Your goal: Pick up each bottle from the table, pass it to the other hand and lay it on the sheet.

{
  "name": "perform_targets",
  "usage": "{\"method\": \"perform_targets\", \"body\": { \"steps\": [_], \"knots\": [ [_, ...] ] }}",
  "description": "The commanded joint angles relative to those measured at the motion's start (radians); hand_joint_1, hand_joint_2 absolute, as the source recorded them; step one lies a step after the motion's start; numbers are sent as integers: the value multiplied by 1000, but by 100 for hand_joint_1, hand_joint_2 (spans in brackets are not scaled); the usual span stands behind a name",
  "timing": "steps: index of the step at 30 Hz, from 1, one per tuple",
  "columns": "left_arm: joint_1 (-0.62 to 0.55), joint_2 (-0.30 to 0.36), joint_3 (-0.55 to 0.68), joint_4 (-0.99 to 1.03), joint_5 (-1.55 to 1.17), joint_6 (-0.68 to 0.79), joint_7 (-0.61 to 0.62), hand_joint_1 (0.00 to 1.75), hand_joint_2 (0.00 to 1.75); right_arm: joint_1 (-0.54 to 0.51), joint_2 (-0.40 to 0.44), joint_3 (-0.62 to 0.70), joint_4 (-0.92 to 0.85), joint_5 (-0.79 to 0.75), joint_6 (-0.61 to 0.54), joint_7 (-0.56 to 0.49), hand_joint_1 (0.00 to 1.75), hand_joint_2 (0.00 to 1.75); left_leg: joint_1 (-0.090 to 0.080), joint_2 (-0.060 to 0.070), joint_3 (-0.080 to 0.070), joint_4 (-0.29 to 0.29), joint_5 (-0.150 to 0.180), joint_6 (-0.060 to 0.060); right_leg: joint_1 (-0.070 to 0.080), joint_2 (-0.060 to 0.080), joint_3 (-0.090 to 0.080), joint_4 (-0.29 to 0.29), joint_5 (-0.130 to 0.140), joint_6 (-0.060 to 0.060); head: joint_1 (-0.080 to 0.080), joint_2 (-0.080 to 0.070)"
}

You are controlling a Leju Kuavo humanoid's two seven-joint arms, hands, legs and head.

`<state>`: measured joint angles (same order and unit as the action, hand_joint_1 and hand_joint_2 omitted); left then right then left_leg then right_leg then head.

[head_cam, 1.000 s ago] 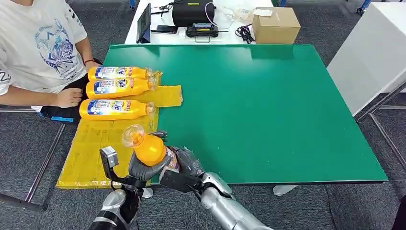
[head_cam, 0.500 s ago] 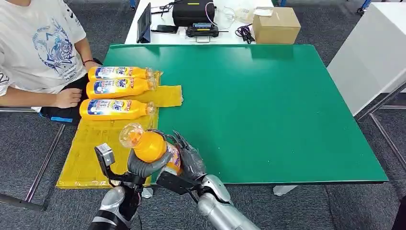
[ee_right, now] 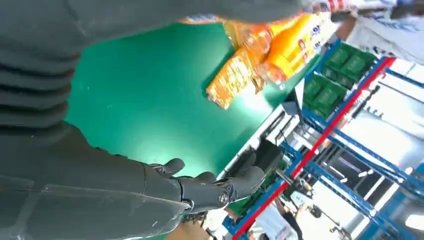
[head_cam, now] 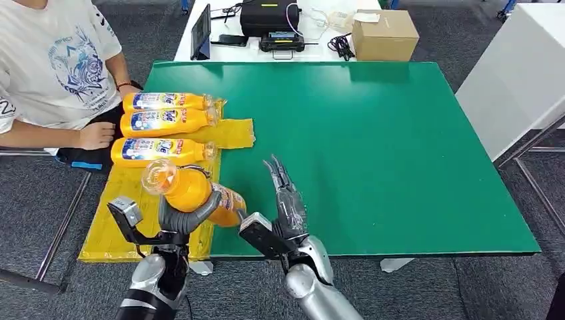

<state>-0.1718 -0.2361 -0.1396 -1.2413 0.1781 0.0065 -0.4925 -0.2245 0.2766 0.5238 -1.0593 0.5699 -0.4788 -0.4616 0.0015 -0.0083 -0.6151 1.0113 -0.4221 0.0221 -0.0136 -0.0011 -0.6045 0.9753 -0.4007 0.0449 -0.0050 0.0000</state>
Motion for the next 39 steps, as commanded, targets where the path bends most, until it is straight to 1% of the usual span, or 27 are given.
{"method": "perform_targets", "body": {
  "steps": [1,3,5,6,7,8,9,10,11,12,13,15,16,18,20,22,23,24,25,27,29,30,32,33,35,36,39],
  "knots": [
    [-34,6,40,32,-65,85,-41,175,175,33,-48,-26,-137,-37,28,-22,0,0,0,-1,2,-1,0,-1,0,-1,2,0,-1,-1,0,0],
    [-50,12,54,40,-145,168,-85,175,175,64,-59,-15,-219,-100,88,-61,0,0,0,-1,3,0,-1,-1,1,-2,3,0,-1,-1,0,0],
    [-75,26,60,57,-267,286,-129,175,175,87,-70,0,-293,-132,113,-108,0,0,1,-1,4,0,-2,-1,1,-2,4,0,-2,-2,0,0],
    [-96,46,51,85,-371,362,-132,175,175,101,-73,4,-342,-171,139,-140,0,0,1,-1,1,0,0,-1,1,-2,2,0,-1,-1,0,0],
    [-131,66,54,137,-562,532,-155,175,175,118,-72,2,-406,-220,158,-182,0,0,0,-2,0,0,0,-1,0,-3,1,0,-1,-1,0,0],
    [-165,84,52,199,-701,613,-116,175,175,123,-65,3,-450,-231,145,-197,0,0,0,-3,2,0,-1,-1,1,-3,3,1,-2,-2,0,0],
    [-202,96,72,271,-813,692,-94,175,175,122,-63,11,-495,-252,147,-189,0,0,0,-2,1,0,0,-1,0,-2,1,0,-1,-1,0,0],
    [-217,96,123,301,-1010,692,-48,175,175,120,-60,12,-513,-250,135,-187,0,0,0,-2,0,0,0,-1,0,-2,0,0,-1,-1,0,0],
    [-215,63,237,275,-1189,692,-54,175,175,116,-59,13,-520,-258,129,-178,0,0,0,-2,3,1,-1,-1,1,-3,3,1,-2,-2,0,0],
    [-225,46,310,297,-1320,692,-55,175,175,113,-58,11,-520,-263,120,-174,0,0,0,0,3,0,-1,-1,0,0,2,1,-1,-2,0,0],
    [-221,40,363,267,-1466,692,-37,175,175,108,-57,6,-511,-275,115,-172,0,0,0,1,2,0,0,-1,0,1,1,0,0,-1,0,0],
    [-224,36,378,279,-1469,692,-42,175,175,107,-56,4,-509,-281,115,-173,0,0,1,3,3,0,-1,-1,1,3,3,0,0,-2,0,0],
    [-227,42,385,303,-1490,692,-33,175,175,107,-56,0,-498,-292,115,-181,0,0,0,1,2,-1,0,-1,0,1,2,0,0,-1,1,0],
    [-231,64,356,308,-1619,692,53,175,175,106,-56,-3,-488,-297,110,-186,0,0,1,2,4,-1,-1,-1,1,1,3,-1,0,-1,0,0],
    [-246,116,267,363,-1688,692,173,175,175,108,-55,-4,-483,-301,107,-186,0,0,1,3,5,-1,-1,-1,1,0,4,0,-1,-2,0,0],
    [-260,133,243,407,-1701,692,206,175,175,110,-54,-4,-484,-304,106,-187,0,0,1,1,6,-1,-1,-1,1,-2,6,-1,-2,-2,0,0],
    [-260,152,201,410,-1737,692,257,175,175,109,-55,-2,-482,-304,108,-187,0,0,0,0,3,-1,0,-1,1,-1,3,-1,-1,-1,0,0],
    [-266,161,181,452,-1730,692,275,175,175,112,-55,-2,-482,-304,109,-185,0,0,1,0,6,-1,-1,-1,1,-1,6,-1,-2,-2,0,0],
    [-277,159,189,474,-1733,692,269,175,175,113,-55,-2,-482,-303,109,-186,0,0,1,0,8,-1,-2,-2,1,-1,7,-1,-2,-2,0,0],
    [-309,169,168,579,-1711,692,281,175,175,120,-54,-7,-486,-306,115,-182,0,0,0,1,3,-1,0,-1,0,-1,3,0,-1,-1,0,0],
    [-349,177,160,711,-1663,692,270,175,175,134,-57,-12,-487,-306,127,-175,0,0,0,-1,4,-1,0,-1,0,-2,4,0,-1,-1,0,0],
    [-351,178,163,720,-1650,692,262,175,175,135,-57,-13,-485,-306,129,-176,0,0,1,-1,6,-1,-1,-1,1,-2,6,-1,-2,-2,0,0],
    [-351,178,163,720,-1650,692,262,175,175,135,-57,-13,-485,-306,129,-176,0,0,0,0,3,-1,0,-1,0,-1,3,-1,-1,-1,0,0],
    [-351,178,163,720,-1650,692,262,175,175,135,-57,-13,-485,-306,129,-176,0,0,1,1,6,-1,-1,-1,1,0,6,-1,-1,-2,0,0],
    [-351,178,163,720,-1650,692,262,175,175,135,-57,-13,-485,-306,129,-176,0,0,1,1,3,-1,-1,-1,1,0,3,0,-1,-1,0,0],
    [-351,178,163,720,-1650,692,262,175,175,135,-57,-13,-485,-306,129,-176,0,0,1,2,5,-1,-1,-1,1,-1,5,0,-2,-2,0,0],
    [-351,178,163,720,-1650,692,262,175,175,135,-57,-13,-485,-306,129,-176,0,0,1,1,3,-1,-1,-1,1,0,3,-1,-1,-1,0,0]
  ]
}}
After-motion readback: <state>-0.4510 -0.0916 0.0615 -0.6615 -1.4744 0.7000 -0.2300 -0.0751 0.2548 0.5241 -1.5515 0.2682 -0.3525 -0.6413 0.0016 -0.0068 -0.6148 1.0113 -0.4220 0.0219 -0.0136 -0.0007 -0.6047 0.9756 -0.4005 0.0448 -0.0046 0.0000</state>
